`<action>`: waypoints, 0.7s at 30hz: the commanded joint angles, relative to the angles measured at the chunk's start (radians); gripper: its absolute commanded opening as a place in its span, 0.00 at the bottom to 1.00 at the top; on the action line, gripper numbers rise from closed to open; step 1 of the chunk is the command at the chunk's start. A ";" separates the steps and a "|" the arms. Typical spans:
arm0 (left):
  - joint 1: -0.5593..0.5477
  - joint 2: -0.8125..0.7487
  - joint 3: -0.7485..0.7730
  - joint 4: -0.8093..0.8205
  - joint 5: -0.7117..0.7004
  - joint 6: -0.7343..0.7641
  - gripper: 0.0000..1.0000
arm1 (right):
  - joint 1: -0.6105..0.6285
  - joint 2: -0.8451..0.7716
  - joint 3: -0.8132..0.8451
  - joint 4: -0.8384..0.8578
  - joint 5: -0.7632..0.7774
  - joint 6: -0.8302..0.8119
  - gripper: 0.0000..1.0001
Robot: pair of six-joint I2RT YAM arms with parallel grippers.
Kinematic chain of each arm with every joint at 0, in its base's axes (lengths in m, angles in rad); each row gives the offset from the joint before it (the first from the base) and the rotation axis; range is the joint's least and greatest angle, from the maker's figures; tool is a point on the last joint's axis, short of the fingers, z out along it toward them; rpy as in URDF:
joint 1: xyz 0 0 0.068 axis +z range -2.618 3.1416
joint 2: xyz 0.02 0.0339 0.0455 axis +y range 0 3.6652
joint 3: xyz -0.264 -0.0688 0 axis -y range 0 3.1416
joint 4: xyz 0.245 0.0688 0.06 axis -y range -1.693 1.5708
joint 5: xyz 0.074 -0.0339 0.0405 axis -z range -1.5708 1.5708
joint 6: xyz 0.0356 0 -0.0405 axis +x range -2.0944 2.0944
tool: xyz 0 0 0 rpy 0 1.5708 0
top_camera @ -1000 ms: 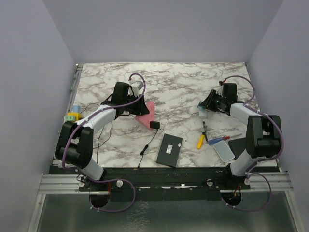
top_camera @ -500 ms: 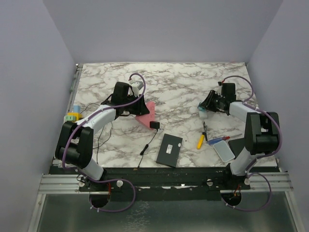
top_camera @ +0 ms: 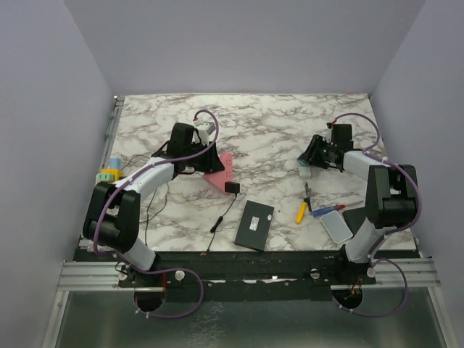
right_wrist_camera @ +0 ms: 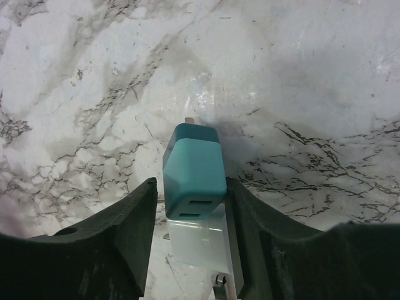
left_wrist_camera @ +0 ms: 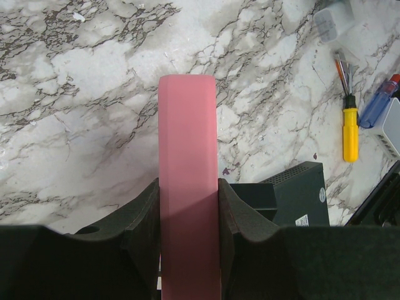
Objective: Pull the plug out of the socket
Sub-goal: Place the plug at the center of the board.
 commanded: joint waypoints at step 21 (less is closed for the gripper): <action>0.006 -0.026 -0.019 0.002 -0.046 0.019 0.00 | -0.006 -0.160 -0.069 0.016 0.109 -0.035 0.66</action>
